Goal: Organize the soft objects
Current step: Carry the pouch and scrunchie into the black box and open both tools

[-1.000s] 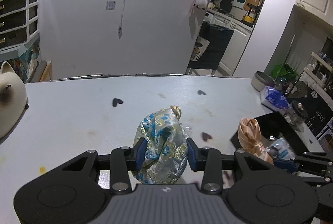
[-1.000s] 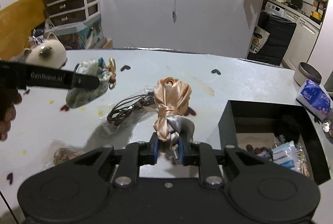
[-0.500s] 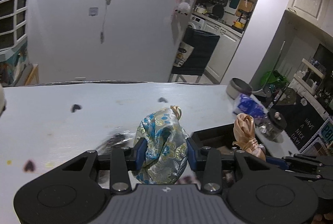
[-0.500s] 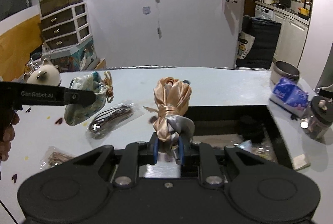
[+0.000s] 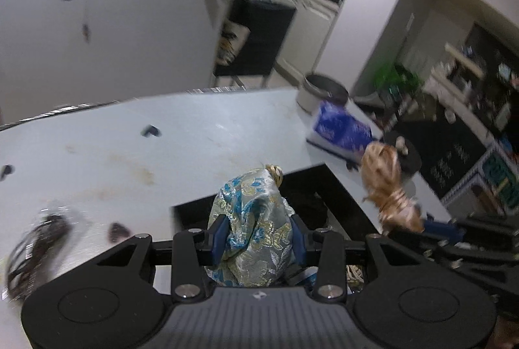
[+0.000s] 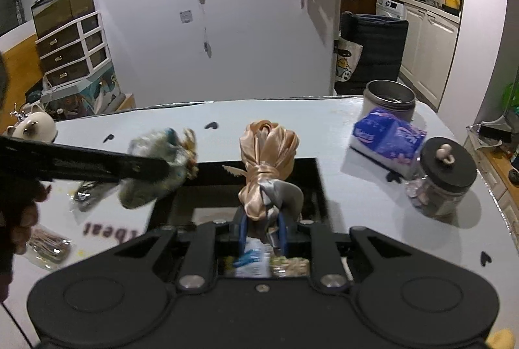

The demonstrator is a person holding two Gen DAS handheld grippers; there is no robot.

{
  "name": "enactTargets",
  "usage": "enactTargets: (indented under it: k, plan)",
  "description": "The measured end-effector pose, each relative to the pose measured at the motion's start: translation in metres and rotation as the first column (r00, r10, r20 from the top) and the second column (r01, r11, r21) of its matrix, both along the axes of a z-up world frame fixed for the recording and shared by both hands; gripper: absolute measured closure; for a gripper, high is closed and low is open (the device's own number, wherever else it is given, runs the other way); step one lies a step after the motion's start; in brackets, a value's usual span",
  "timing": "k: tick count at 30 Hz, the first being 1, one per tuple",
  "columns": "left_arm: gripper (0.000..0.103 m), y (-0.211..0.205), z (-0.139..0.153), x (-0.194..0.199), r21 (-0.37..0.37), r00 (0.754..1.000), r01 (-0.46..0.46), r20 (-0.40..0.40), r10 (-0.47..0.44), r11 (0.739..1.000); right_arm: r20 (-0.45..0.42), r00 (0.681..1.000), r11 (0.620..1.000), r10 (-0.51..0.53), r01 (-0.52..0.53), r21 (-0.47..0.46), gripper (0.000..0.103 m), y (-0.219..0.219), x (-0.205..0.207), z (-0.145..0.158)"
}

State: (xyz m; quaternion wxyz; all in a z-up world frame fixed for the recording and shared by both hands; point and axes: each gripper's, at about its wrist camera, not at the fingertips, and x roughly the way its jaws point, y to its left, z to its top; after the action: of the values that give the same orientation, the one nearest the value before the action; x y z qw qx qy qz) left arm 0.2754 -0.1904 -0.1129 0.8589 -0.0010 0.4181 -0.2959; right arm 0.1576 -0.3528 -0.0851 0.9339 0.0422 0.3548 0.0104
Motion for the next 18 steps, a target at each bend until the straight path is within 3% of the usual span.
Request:
enactTargets:
  k: [6,11,14,18]
  plan:
    - [0.062,-0.030,-0.036,0.029,0.133,0.995,0.090,-0.044,-0.085,0.987,-0.010,1.000,1.000,0.010,-0.010,-0.015,0.083,-0.022,0.009,-0.005]
    - [0.062,-0.036,-0.056,0.035,0.236,0.989,0.143,-0.060,-0.133,0.961,-0.045,0.992,0.990,0.120,-0.123,-0.066,0.083,-0.024,0.025,-0.011]
    - [0.062,-0.037,-0.058,0.029,0.268,0.987,0.158,-0.027,-0.156,0.950,-0.073,0.976,0.973,0.206,-0.212,-0.091,0.083,-0.020,0.039,-0.016]
    - [0.062,-0.027,-0.055,0.025,0.253,0.993,0.115,-0.023,-0.113,0.961,-0.119,0.935,0.927,0.335,-0.349,-0.136,0.082,-0.006,0.059,-0.025]
